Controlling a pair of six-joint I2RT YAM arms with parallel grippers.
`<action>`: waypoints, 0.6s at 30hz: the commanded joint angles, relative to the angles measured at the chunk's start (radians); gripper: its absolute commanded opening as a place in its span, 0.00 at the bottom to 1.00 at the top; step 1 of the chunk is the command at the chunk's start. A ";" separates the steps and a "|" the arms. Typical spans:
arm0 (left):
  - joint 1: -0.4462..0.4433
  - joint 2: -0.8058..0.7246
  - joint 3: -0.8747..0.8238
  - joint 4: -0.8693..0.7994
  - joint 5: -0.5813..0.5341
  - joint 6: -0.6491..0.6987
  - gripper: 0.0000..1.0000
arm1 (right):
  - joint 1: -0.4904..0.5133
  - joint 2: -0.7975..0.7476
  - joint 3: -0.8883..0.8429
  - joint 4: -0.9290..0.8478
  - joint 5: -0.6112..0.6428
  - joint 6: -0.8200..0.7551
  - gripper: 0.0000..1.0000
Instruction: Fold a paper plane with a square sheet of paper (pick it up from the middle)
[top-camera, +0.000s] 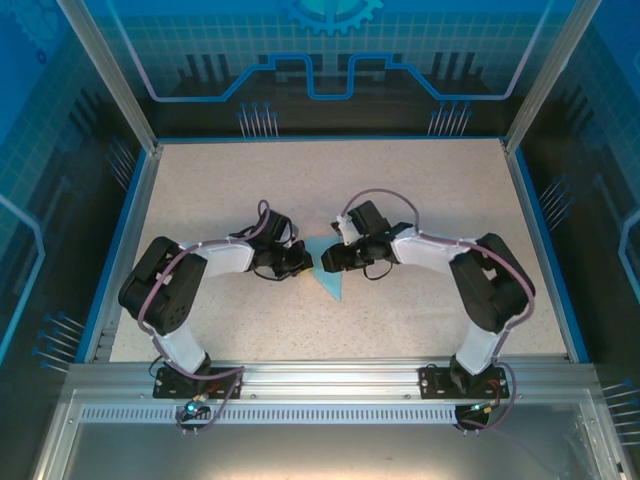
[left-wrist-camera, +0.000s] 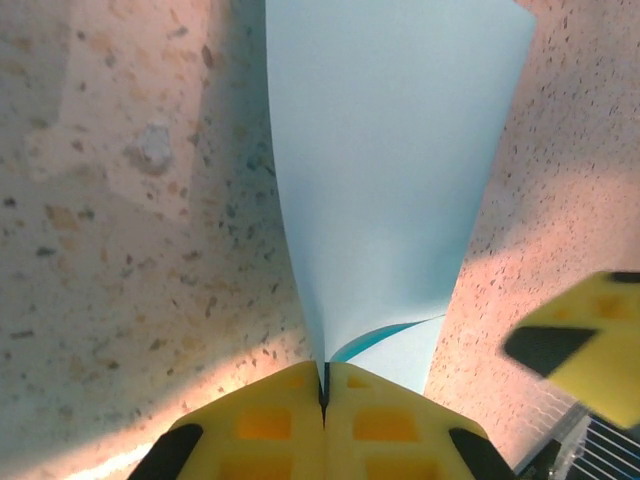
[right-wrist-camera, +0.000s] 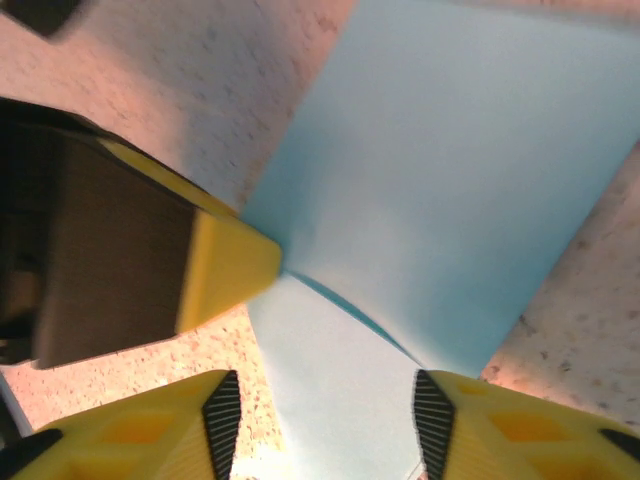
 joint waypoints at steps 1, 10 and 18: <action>-0.030 -0.051 0.025 -0.061 -0.081 -0.034 0.04 | 0.002 -0.120 -0.079 0.134 0.108 -0.021 0.58; -0.107 -0.098 0.054 -0.120 -0.206 -0.153 0.05 | 0.095 -0.336 -0.297 0.320 0.373 -0.193 0.93; -0.113 -0.097 0.076 -0.124 -0.235 -0.222 0.05 | 0.201 -0.324 -0.443 0.600 0.443 -0.431 0.88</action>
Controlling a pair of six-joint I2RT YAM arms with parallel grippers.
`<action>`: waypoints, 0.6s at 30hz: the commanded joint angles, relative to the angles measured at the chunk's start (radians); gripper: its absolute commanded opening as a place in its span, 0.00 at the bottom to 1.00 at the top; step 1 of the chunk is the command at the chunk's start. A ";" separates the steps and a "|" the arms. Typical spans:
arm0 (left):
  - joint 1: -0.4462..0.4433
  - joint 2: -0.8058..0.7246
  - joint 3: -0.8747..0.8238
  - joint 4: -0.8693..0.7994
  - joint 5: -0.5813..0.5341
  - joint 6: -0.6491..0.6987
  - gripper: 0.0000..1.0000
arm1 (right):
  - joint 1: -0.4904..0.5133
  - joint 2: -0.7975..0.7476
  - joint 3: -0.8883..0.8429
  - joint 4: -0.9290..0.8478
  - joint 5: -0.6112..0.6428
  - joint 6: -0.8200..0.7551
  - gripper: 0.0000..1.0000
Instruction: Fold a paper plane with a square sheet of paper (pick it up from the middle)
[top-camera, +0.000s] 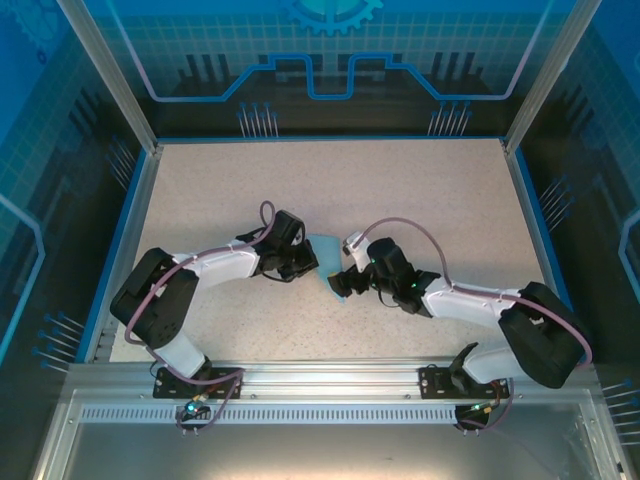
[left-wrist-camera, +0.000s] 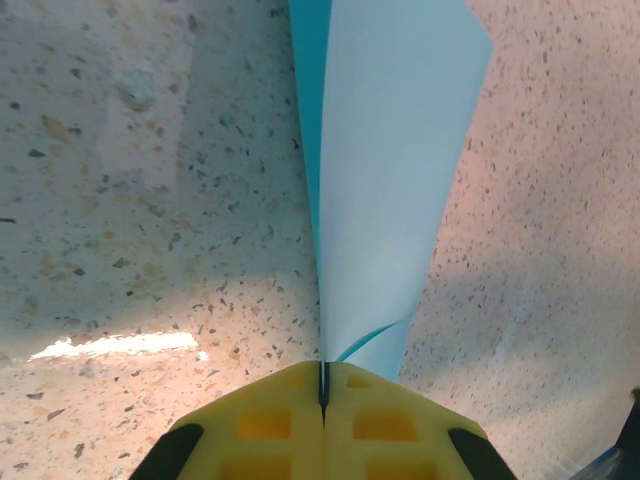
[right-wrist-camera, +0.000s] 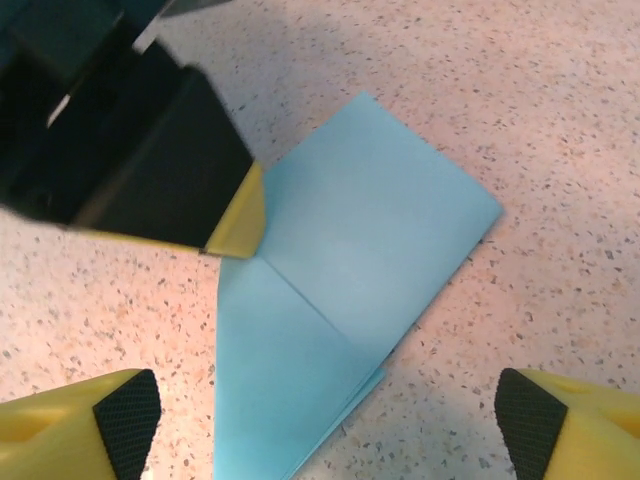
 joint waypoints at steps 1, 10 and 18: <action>-0.005 -0.018 0.042 -0.031 -0.031 -0.049 0.05 | 0.061 0.048 0.007 0.159 0.063 -0.153 0.86; -0.004 -0.008 0.077 -0.069 -0.026 -0.061 0.06 | 0.146 0.272 0.009 0.399 0.149 -0.256 0.54; -0.003 -0.015 0.080 -0.076 -0.025 -0.075 0.06 | 0.146 0.380 -0.002 0.567 0.198 -0.260 0.37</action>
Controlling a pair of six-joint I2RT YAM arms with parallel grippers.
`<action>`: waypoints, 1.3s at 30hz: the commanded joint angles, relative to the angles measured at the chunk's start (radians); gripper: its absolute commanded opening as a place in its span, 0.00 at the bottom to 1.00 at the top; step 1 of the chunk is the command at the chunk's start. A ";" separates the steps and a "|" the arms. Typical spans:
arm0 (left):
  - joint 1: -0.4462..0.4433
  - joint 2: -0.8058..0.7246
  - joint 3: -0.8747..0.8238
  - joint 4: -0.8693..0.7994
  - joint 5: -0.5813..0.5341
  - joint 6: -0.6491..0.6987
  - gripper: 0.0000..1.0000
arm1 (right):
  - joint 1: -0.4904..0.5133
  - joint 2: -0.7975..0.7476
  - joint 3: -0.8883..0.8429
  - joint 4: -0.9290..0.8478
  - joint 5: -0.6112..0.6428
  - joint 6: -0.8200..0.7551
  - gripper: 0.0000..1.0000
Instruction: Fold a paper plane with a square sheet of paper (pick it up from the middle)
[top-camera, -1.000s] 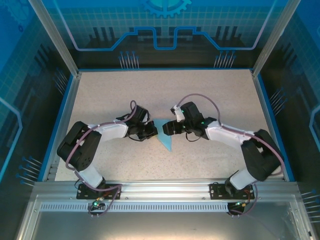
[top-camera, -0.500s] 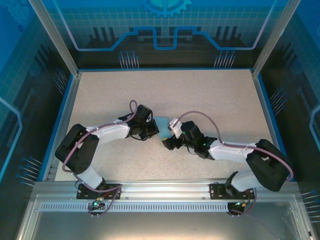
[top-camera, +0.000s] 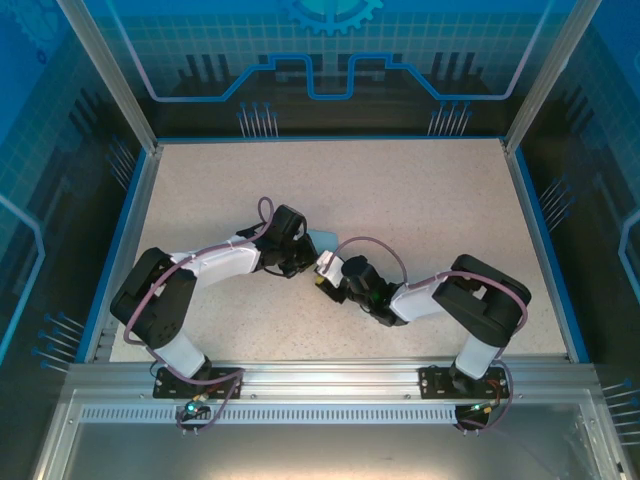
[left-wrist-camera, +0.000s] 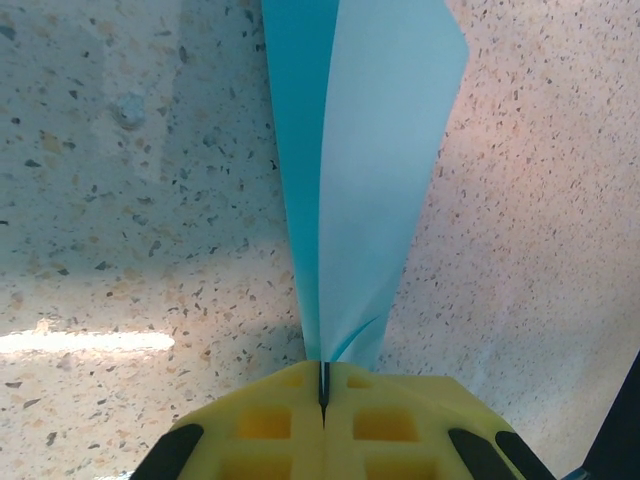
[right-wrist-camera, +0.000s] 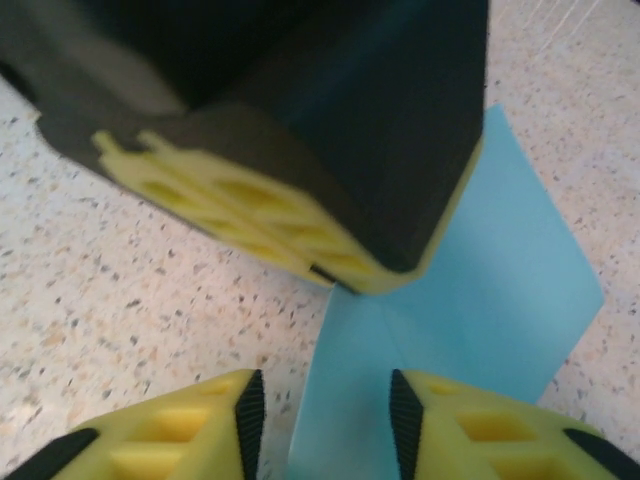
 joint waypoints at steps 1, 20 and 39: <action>-0.003 -0.015 0.033 -0.036 -0.009 -0.018 0.06 | 0.016 0.033 -0.003 0.130 0.039 -0.011 0.34; 0.014 -0.038 0.031 -0.049 -0.009 -0.012 0.07 | 0.014 0.073 -0.021 0.136 0.036 -0.007 0.17; 0.120 -0.196 -0.011 -0.101 -0.073 0.083 0.68 | -0.184 -0.011 -0.031 0.092 -0.369 0.316 0.00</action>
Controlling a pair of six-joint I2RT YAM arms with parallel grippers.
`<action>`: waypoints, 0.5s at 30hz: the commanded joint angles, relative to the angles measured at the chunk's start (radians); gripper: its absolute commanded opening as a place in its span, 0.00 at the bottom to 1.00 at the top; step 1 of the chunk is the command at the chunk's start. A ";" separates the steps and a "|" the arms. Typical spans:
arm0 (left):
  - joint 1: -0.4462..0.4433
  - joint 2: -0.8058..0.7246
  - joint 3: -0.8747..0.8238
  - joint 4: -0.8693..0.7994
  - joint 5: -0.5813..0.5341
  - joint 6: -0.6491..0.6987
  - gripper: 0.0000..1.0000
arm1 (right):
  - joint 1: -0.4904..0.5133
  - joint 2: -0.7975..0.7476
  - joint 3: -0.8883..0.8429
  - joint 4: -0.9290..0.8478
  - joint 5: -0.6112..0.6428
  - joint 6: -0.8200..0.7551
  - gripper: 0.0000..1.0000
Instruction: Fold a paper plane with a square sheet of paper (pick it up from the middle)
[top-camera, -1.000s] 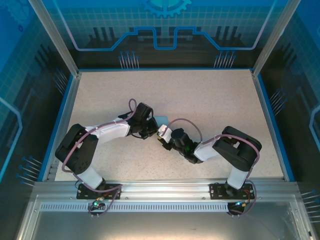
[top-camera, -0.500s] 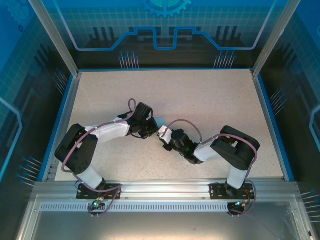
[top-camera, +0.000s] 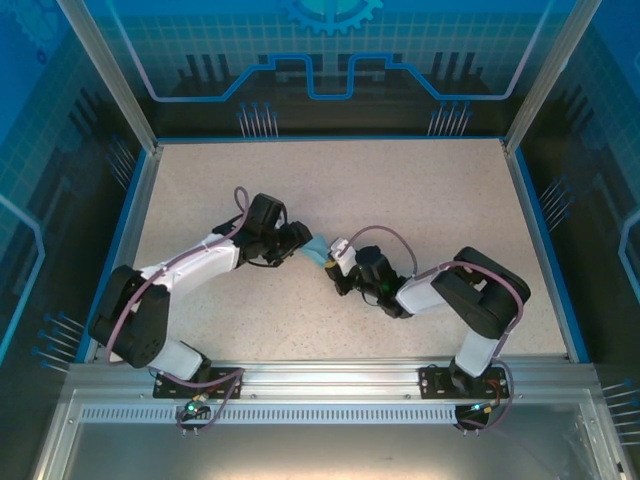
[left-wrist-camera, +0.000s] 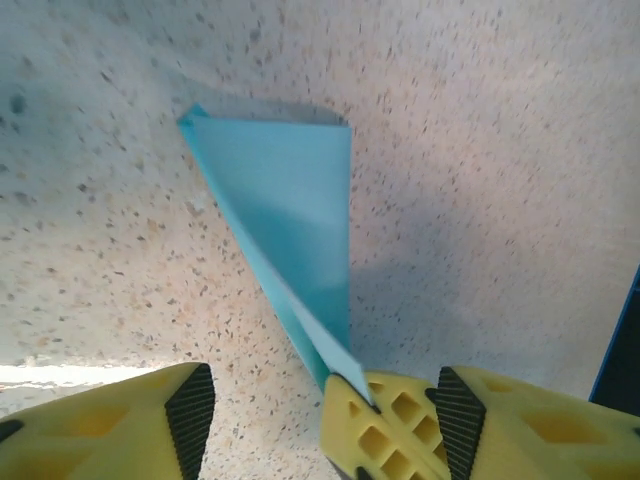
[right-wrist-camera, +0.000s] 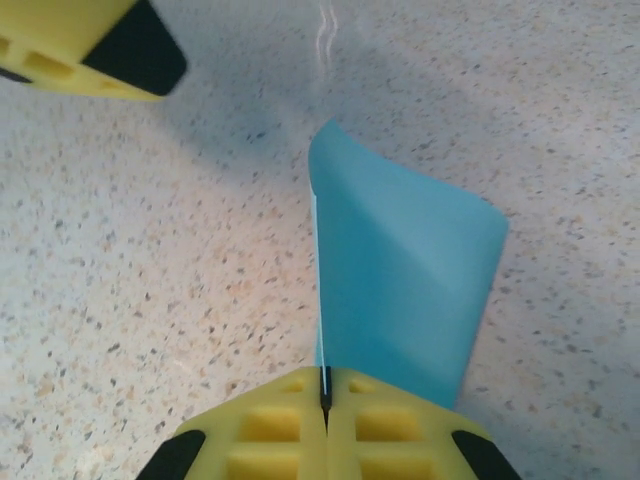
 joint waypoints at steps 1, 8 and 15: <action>0.018 -0.049 -0.021 -0.018 -0.031 0.045 0.70 | -0.050 -0.027 -0.009 0.003 -0.163 0.138 0.00; 0.018 -0.069 -0.100 0.100 0.022 0.073 0.75 | -0.096 -0.023 -0.009 -0.012 -0.271 0.250 0.00; -0.001 -0.056 -0.161 0.193 0.070 0.072 0.69 | -0.099 0.003 -0.004 -0.054 -0.310 0.327 0.03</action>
